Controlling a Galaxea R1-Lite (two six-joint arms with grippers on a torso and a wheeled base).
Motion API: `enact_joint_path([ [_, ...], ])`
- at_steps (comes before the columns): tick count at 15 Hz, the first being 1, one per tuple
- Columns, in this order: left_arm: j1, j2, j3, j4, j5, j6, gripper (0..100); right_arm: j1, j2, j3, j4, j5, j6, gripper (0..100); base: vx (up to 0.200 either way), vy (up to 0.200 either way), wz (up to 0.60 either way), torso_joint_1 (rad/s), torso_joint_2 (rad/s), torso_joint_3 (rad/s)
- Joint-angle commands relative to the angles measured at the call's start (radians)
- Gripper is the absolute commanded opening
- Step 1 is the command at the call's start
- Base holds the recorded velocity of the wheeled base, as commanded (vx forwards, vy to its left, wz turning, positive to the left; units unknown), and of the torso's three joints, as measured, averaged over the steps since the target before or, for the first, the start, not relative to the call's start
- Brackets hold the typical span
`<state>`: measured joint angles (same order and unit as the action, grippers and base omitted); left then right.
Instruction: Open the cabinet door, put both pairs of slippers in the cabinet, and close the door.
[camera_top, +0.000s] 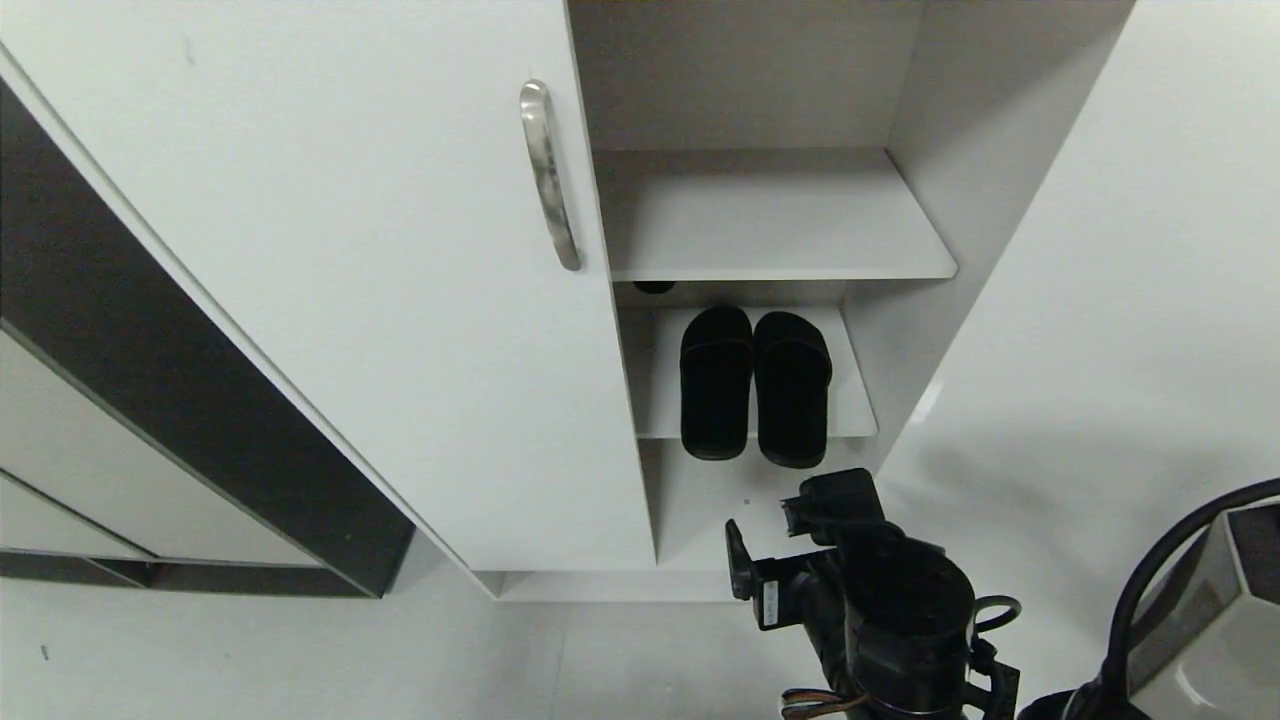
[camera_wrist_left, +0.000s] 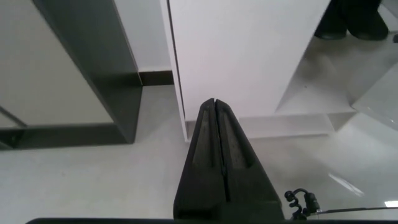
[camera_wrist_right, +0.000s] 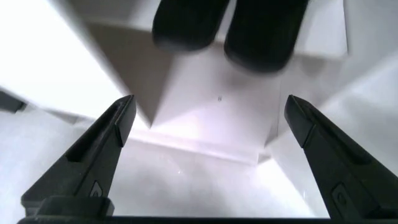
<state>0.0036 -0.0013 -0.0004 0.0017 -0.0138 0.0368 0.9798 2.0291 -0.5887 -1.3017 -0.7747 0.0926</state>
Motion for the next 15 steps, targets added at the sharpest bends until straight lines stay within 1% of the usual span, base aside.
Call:
enact_joint_path([
  [1,-0.001,0.001,-0.001,0.0,0.0,-0.002,0,0.0,-0.001,0.0,-0.001,0.0,-0.001,100,-0.2,0.0,0.0,0.002,0.0,0.002],
  [5,-0.001,0.001,-0.001,0.0,0.003,-0.018,0,0.0,-0.013,0.001,-0.001,0.0,-0.001,100,0.0,0.0,0.0,0.0,0.0,0.0],
  [10,0.001,0.001,-0.001,0.0,0.002,-0.018,0,0.002,-0.023,0.003,-0.001,0.0,-0.002,100,0.0,0.0,0.0,0.0,0.0,0.0],
  [15,-0.001,0.001,-0.001,0.0,0.002,-0.018,0,0.002,-0.026,0.012,0.001,0.0,-0.002,100,0.0,0.0,0.0,0.004,0.0,0.164],
])
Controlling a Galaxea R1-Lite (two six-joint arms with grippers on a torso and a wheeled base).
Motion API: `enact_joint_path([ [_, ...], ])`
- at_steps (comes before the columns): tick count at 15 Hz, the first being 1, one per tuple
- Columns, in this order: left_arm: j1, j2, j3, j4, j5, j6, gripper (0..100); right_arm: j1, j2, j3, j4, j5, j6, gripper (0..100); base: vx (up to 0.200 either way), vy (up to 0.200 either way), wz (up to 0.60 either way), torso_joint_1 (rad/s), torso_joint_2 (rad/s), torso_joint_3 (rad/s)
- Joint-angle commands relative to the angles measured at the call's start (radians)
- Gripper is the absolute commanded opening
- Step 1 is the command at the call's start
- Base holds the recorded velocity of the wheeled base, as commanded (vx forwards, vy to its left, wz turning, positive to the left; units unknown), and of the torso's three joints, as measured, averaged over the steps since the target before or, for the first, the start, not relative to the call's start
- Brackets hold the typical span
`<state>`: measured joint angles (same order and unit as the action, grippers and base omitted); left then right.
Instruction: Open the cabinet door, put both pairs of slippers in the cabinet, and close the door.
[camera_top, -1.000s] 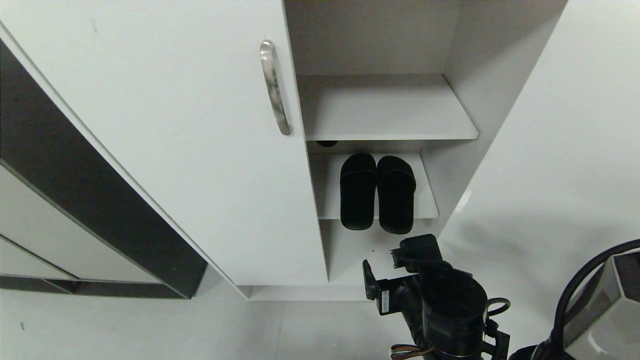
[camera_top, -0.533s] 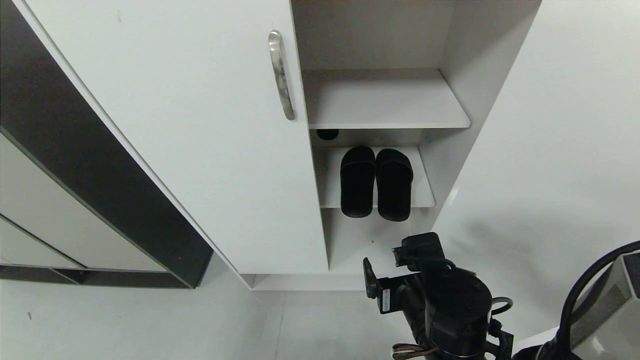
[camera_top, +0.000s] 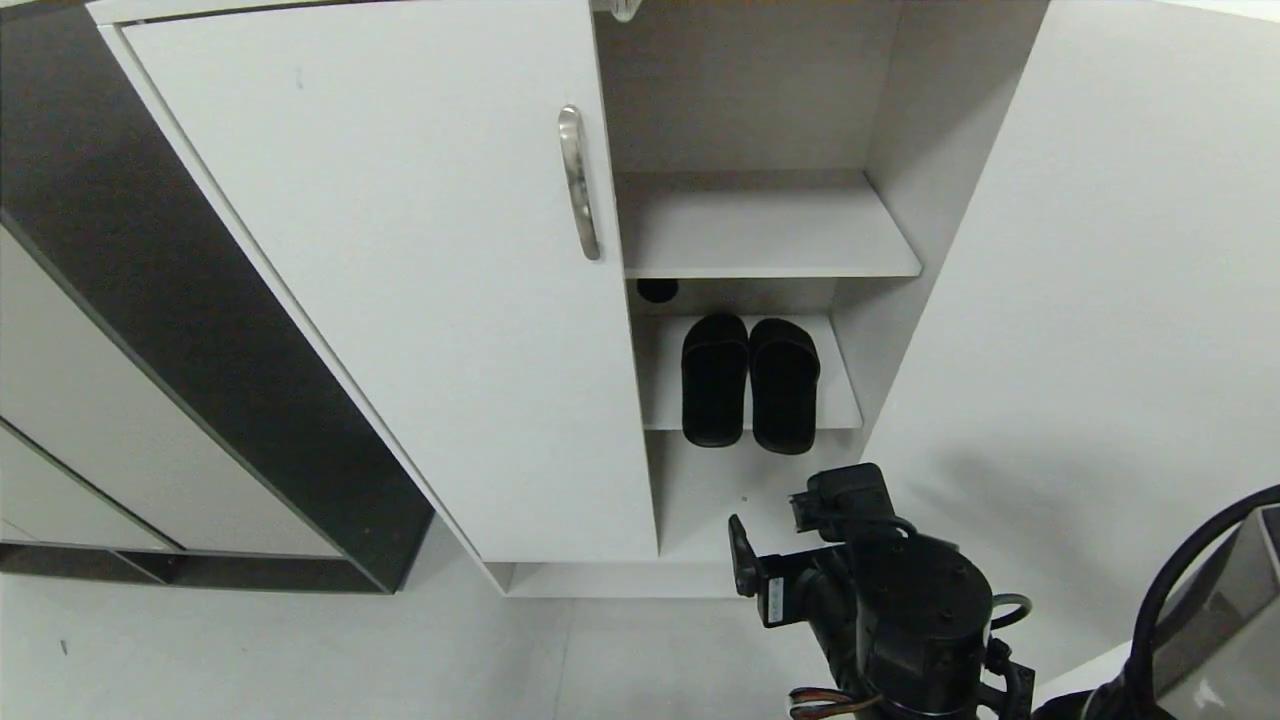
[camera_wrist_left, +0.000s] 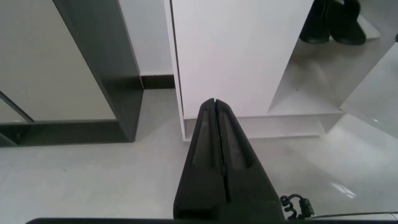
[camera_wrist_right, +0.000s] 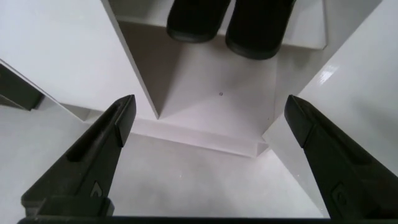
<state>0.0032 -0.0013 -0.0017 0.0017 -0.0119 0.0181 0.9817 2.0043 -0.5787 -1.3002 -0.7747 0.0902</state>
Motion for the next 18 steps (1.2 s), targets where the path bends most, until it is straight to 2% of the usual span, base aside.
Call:
enact_joint_path([
  [1,0.001,0.001,0.0,0.0,0.0,0.0,0,0.0,-0.001,0.003,-0.001,-0.002,0.0,100,0.0,0.0,0.0,0.002,0.0,0.193],
  [8,0.0,0.001,0.0,0.0,0.0,0.0,0,0.0,-0.038,0.031,-0.002,0.006,-0.02,100,0.0,0.0,0.0,0.0,0.0,0.2],
  [12,0.0,0.001,0.0,0.0,-0.002,0.003,0,0.0,-0.104,0.115,-0.002,0.175,-0.02,100,0.0,0.0,0.0,0.002,0.0,0.113],
  [18,0.0,0.001,0.0,-0.002,-0.002,0.0,0,0.0,-0.099,0.132,-0.005,0.181,-0.021,100,0.0,0.0,0.0,0.0,0.0,0.0],
])
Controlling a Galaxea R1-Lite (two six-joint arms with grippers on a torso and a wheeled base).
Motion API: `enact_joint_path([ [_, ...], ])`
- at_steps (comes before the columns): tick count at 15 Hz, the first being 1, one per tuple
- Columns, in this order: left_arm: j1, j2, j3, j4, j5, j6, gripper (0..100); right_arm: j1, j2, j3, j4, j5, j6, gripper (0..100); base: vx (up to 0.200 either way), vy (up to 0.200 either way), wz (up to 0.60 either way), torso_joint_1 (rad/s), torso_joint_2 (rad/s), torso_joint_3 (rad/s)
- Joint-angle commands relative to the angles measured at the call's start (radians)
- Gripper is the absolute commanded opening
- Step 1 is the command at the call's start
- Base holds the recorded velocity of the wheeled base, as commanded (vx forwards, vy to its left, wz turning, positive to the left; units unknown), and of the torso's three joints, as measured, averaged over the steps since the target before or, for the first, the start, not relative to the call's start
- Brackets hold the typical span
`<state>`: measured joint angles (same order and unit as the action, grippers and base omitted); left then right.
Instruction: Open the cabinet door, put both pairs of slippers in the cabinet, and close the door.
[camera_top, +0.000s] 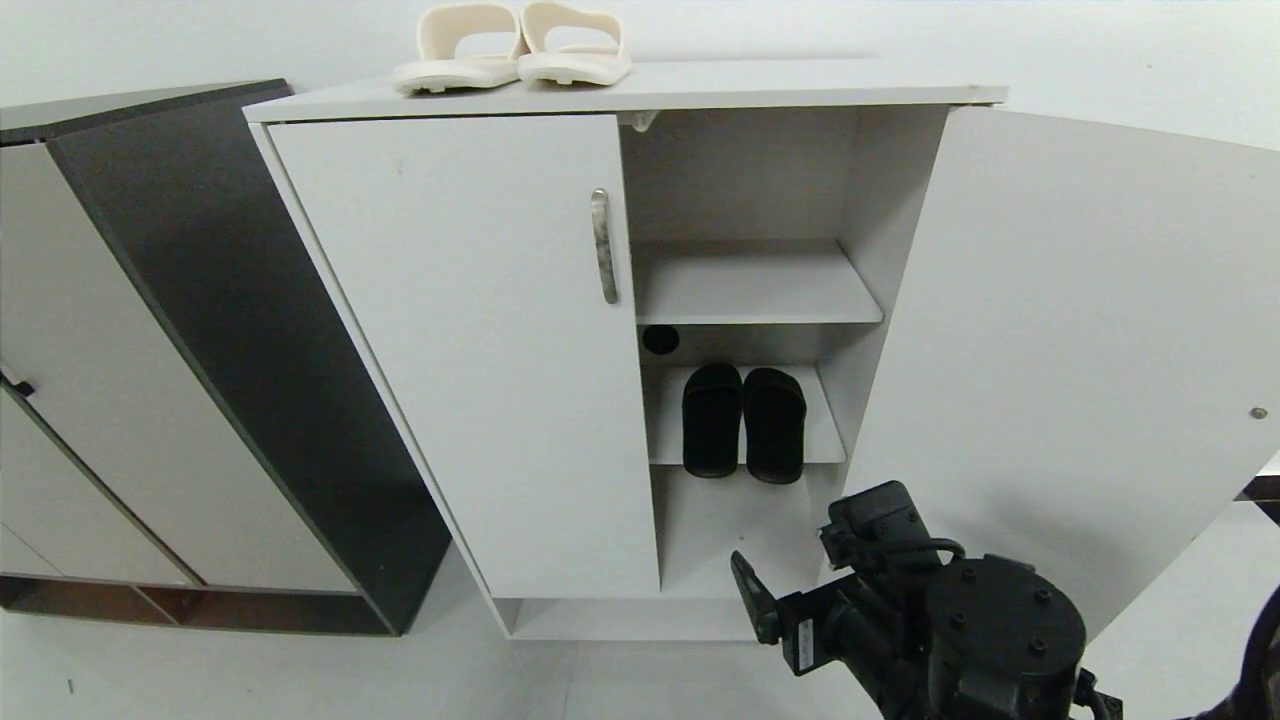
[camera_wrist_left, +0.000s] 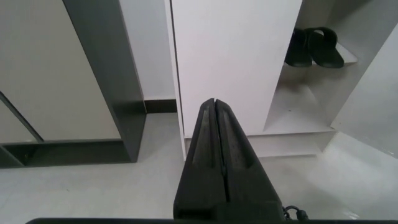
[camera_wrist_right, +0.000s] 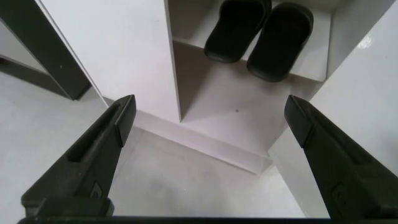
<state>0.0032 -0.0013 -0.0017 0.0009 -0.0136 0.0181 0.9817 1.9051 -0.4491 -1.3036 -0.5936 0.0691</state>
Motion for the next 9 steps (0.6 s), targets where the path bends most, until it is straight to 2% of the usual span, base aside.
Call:
enact_joint_path([
  [1,0.0,0.001,0.0,0.001,0.0,0.0,0,0.0,0.002,0.003,-0.003,0.0,0.0,100,0.0,0.0,0.0,0.0,0.0,0.0],
  [9,0.001,0.001,0.0,0.001,0.0,0.0,0,-0.017,0.003,0.023,-0.037,0.0,-0.022,100,0.0,0.2,0.0,0.004,0.0,0.006],
])
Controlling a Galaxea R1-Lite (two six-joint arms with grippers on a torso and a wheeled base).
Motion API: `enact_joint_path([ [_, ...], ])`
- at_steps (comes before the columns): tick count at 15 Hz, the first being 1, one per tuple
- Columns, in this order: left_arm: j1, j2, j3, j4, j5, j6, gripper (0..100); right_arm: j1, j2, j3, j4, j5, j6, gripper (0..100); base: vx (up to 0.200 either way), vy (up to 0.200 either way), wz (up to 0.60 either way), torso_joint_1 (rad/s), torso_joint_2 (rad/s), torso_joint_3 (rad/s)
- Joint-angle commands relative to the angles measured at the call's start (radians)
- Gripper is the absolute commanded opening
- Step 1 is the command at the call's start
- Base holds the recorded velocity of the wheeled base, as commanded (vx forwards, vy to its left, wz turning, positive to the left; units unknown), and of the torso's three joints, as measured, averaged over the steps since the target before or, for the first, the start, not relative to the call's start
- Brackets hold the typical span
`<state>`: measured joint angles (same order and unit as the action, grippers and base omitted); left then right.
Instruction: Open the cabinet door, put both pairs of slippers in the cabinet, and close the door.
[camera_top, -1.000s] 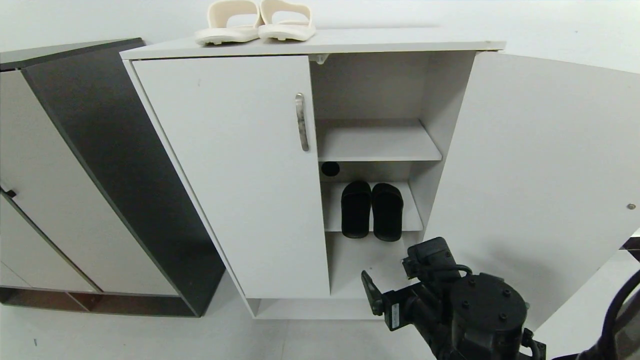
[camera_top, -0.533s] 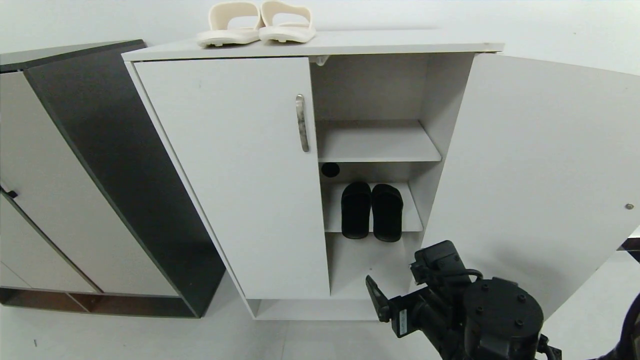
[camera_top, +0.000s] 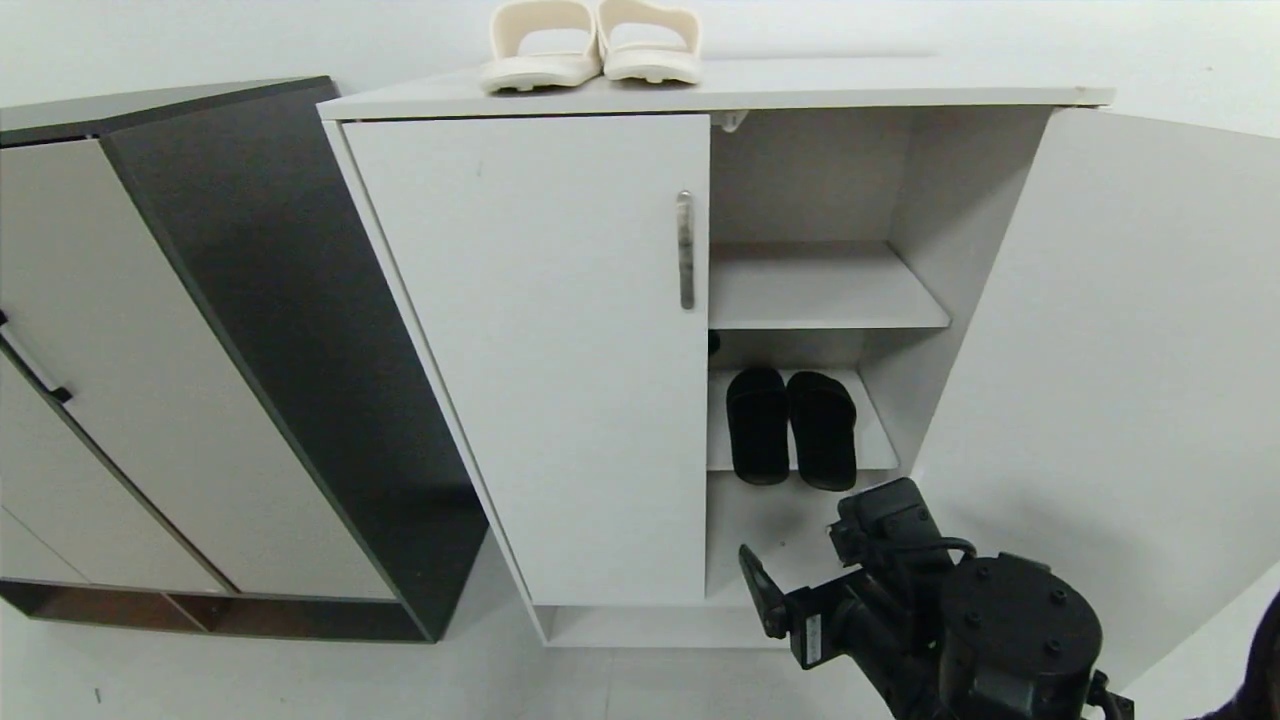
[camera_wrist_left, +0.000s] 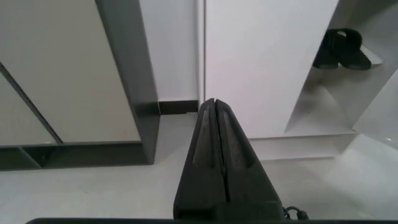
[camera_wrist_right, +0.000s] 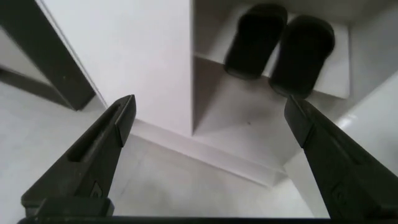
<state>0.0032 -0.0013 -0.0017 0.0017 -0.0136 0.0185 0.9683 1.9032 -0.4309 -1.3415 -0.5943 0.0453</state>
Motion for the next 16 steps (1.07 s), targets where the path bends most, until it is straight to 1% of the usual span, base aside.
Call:
enact_joint_path([
  [1,0.001,0.001,0.0,0.0,0.0,0.0,0,-0.005,0.014,0.011,-0.005,0.001,-0.01,100,0.0,0.2,0.0,0.002,-0.01,0.007],
  [5,0.0,0.001,0.0,0.0,0.001,0.0,0,-0.013,0.04,0.044,-0.107,0.028,-0.033,100,0.0,0.2,0.0,0.006,0.0,0.001],
  [8,0.0,0.001,0.0,0.0,0.0,0.0,0,-0.013,0.06,0.053,-0.145,0.03,-0.033,100,0.0,0.2,0.0,-0.001,0.0,0.002],
  [11,0.0,0.001,0.0,0.0,0.001,0.0,0,-0.013,0.062,0.057,-0.151,0.04,-0.038,100,0.0,0.2,0.0,0.002,0.0,0.001],
  [16,0.001,0.001,0.0,-0.002,0.001,0.0,0,-0.013,0.062,0.063,-0.171,0.05,-0.042,100,0.0,0.0,0.0,0.0,0.0,0.0],
])
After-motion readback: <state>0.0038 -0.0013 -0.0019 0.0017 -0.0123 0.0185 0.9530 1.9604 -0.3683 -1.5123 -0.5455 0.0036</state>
